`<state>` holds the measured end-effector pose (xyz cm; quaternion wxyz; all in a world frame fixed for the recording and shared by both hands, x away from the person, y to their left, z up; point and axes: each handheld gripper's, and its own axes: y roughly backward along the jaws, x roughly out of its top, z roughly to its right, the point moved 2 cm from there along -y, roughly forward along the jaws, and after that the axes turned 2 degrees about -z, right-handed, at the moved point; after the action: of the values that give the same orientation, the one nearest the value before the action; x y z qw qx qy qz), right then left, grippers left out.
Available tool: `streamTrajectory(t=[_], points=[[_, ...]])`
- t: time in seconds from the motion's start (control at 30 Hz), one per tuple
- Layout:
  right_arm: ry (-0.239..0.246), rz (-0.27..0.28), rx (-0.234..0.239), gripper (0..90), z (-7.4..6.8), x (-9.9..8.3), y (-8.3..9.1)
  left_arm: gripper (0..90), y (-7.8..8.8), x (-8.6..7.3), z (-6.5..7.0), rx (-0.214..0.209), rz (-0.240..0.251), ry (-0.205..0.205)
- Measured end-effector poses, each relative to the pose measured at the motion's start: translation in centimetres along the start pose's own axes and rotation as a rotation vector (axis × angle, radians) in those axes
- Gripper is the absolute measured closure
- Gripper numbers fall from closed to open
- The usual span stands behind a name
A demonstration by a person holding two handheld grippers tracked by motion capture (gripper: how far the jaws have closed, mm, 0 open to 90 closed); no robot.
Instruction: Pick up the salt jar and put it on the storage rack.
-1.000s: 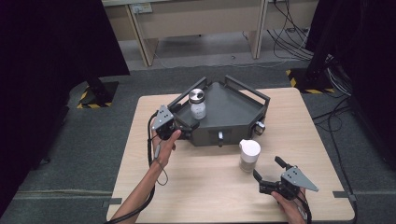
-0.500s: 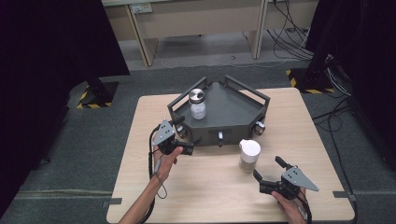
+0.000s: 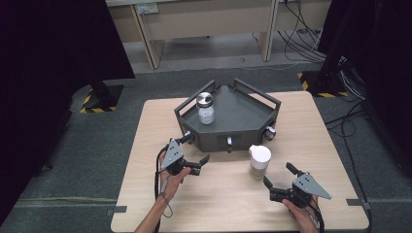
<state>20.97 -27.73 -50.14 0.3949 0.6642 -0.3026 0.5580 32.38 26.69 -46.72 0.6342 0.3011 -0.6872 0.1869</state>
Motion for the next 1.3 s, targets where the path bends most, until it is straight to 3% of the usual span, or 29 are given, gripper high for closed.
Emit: streamTrajectory(t=[0.2, 0.53, 1.3], points=[[0.002, -0.001, 0.001, 0.2, 0.0, 0.0, 0.0, 1.3, 0.4, -1.0, 0.1, -0.001, -0.012, -0.013], [0.005, -0.002, 0.004, 0.2, -0.1, 0.1, 0.0, 1.5, 1.2, -2.3, 0.5, -0.005, -0.014, 0.0], [0.015, -0.003, 0.011, 0.2, 0.0, 0.1, 0.1, 1.5, 1.6, -3.1, 1.0, -0.02, -0.014, 0.014]])
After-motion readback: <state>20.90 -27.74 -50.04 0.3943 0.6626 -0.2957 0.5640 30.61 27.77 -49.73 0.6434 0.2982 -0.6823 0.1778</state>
